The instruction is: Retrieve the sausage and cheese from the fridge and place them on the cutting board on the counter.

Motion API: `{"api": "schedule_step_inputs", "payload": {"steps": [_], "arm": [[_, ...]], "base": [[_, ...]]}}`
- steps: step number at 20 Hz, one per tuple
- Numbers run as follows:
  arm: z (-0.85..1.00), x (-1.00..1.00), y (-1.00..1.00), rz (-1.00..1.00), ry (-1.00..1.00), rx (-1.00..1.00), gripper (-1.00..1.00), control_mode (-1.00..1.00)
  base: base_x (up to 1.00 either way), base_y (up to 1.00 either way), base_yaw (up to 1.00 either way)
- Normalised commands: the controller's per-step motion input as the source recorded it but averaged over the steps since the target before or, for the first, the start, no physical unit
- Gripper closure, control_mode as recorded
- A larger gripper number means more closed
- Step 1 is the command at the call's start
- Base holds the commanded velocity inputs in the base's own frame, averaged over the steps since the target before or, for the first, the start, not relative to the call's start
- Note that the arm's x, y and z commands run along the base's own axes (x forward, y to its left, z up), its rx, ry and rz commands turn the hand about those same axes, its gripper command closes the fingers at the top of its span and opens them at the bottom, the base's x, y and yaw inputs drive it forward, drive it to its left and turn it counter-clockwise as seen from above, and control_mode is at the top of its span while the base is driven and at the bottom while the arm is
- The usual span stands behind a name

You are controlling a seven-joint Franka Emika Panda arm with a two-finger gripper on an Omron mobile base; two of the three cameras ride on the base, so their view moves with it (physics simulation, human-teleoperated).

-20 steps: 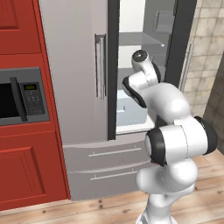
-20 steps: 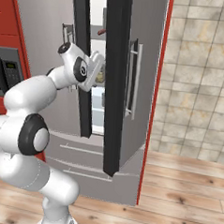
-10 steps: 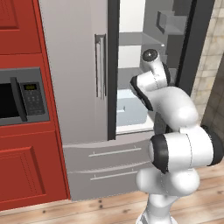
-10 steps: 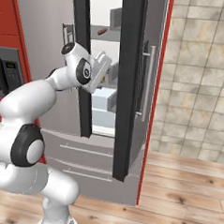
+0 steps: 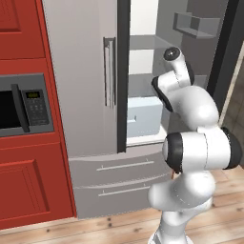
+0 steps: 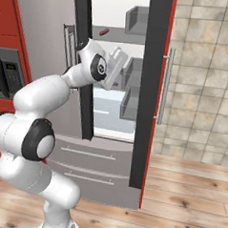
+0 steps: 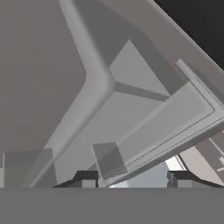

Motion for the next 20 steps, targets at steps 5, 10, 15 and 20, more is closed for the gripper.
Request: {"api": "schedule_step_inputs", "payload": {"steps": [5,10,15,20], "arm": [[0.00,-0.53,0.59,-0.04,-0.02,0.02,-1.00,-1.00],[0.01,-0.90,1.00,0.12,-0.01,0.00,-1.00,-1.00],[0.32,-0.79,0.96,0.67,0.11,-0.09,-1.00,-1.00],[0.01,-0.52,0.46,0.94,0.03,-0.19,-1.00,-1.00]], "base": [[0.00,0.00,0.00],[0.00,0.00,0.00],[0.00,0.00,0.00],[0.00,0.00,0.00]]}}
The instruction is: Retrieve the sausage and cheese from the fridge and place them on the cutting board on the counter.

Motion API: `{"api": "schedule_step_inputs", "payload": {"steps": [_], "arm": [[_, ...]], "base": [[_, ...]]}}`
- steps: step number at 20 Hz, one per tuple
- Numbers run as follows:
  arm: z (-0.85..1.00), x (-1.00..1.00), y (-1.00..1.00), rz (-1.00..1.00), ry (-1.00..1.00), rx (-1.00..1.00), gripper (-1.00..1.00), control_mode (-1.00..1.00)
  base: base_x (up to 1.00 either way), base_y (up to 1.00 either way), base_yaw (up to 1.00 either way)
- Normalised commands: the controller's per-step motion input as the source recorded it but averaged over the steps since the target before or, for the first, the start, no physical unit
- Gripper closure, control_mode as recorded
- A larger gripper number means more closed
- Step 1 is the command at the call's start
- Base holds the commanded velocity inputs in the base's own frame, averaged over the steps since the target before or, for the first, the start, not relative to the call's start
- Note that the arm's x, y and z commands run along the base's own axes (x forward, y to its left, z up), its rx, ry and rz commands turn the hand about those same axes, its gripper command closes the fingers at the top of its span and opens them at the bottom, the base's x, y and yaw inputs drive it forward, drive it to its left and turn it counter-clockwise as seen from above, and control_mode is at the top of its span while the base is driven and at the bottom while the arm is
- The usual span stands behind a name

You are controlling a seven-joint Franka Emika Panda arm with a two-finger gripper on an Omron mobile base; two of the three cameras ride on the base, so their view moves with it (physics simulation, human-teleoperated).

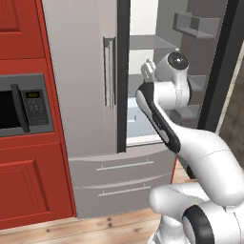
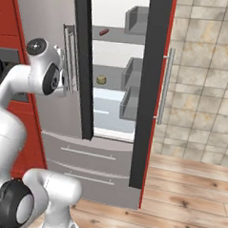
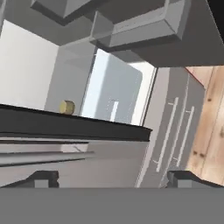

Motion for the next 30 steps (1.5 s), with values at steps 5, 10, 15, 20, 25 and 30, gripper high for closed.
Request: {"api": "schedule_step_inputs", "payload": {"steps": [5,10,15,20,25,30], "arm": [[0.18,-0.32,0.74,0.76,0.02,-0.28,-1.00,-1.00],[0.30,0.29,0.96,0.42,0.00,-0.32,-1.00,-1.00],[0.21,0.63,0.55,0.14,0.00,-0.45,-1.00,-1.00],[0.00,0.58,0.00,0.17,0.00,-0.46,-1.00,-1.00],[0.00,0.76,0.00,0.18,-0.01,-0.26,-1.00,-1.00],[-0.19,0.58,-0.04,0.14,-0.06,-0.20,-1.00,-1.00]], "base": [[0.00,0.00,0.00],[0.00,0.00,0.00],[0.00,0.00,0.00],[0.00,0.00,0.00],[0.00,0.00,0.00],[0.00,0.00,0.00]]}}
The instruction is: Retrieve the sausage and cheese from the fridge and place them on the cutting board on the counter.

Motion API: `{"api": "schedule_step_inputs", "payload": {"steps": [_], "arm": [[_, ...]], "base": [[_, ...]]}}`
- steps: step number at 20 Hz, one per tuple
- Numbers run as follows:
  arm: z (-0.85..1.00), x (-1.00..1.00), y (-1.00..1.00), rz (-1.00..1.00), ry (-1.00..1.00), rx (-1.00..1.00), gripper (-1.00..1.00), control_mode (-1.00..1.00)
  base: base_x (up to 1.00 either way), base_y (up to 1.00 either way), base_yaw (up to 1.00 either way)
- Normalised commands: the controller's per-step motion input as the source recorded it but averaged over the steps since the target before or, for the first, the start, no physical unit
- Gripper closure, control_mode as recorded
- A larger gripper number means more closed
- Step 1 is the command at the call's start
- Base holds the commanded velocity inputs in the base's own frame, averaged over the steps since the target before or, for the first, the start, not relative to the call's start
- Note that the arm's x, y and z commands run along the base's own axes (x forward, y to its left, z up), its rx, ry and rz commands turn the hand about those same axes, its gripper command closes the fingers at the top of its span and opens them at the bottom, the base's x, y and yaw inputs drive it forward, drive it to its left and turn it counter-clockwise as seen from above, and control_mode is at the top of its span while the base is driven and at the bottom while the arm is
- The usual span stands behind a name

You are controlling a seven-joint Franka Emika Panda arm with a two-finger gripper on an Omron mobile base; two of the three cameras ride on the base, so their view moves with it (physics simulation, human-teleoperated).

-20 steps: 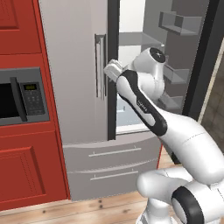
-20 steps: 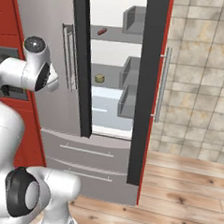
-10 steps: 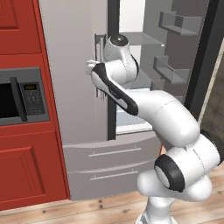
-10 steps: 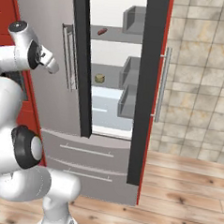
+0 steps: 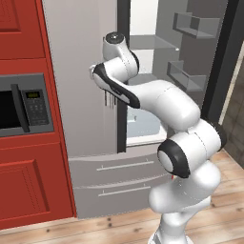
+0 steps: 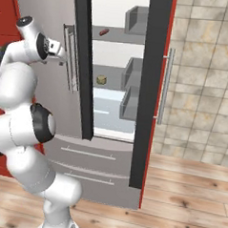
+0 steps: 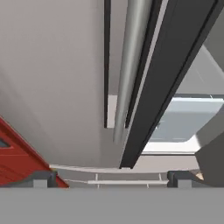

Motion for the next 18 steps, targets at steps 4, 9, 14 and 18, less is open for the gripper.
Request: {"api": "schedule_step_inputs", "payload": {"steps": [4,9,14,18], "arm": [[-0.33,0.22,-0.14,0.07,-0.23,-0.18,-1.00,-1.00],[-0.20,0.47,0.00,0.02,-0.25,-0.11,-1.00,-1.00],[-0.11,0.67,-0.12,0.00,-0.12,-0.02,-1.00,-1.00],[0.04,0.79,0.10,0.00,-0.01,0.00,-1.00,-1.00]], "base": [[0.00,0.00,0.00],[0.00,0.00,0.00],[0.00,0.00,0.00],[0.00,0.00,0.00]]}}
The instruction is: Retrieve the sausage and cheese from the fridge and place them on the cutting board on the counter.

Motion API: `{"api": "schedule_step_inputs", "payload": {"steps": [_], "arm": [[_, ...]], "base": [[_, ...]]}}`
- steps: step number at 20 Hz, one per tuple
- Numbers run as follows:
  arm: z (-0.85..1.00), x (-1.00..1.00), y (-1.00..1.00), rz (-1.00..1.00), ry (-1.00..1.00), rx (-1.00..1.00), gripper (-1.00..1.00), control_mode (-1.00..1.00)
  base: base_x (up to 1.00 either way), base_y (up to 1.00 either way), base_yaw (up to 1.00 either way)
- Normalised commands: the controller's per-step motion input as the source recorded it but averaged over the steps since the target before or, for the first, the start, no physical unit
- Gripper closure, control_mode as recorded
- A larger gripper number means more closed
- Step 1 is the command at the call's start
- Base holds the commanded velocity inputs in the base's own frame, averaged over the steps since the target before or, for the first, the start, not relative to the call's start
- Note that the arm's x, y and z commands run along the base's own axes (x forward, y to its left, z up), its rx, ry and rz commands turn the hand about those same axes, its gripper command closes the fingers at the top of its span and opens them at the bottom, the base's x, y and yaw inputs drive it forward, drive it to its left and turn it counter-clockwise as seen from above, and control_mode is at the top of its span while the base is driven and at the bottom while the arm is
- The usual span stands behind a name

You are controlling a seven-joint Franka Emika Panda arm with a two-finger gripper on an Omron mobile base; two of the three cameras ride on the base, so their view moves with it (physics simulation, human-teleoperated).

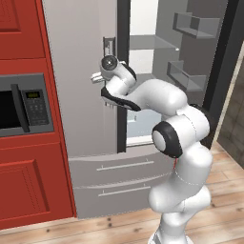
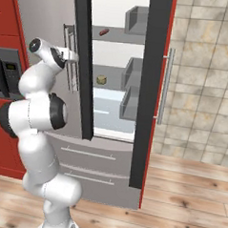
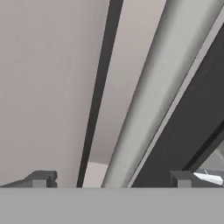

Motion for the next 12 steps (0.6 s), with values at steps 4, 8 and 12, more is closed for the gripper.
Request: {"api": "schedule_step_inputs", "payload": {"steps": [4,8,12], "arm": [[0.02,0.55,0.00,0.00,0.00,0.00,-1.00,-1.00],[0.00,0.54,0.00,0.00,0.00,0.00,-1.00,-1.00],[0.00,0.55,0.00,0.00,0.00,0.00,-1.00,-1.00]], "base": [[0.00,0.00,0.00],[0.00,0.00,0.00],[0.00,0.00,0.00]]}}
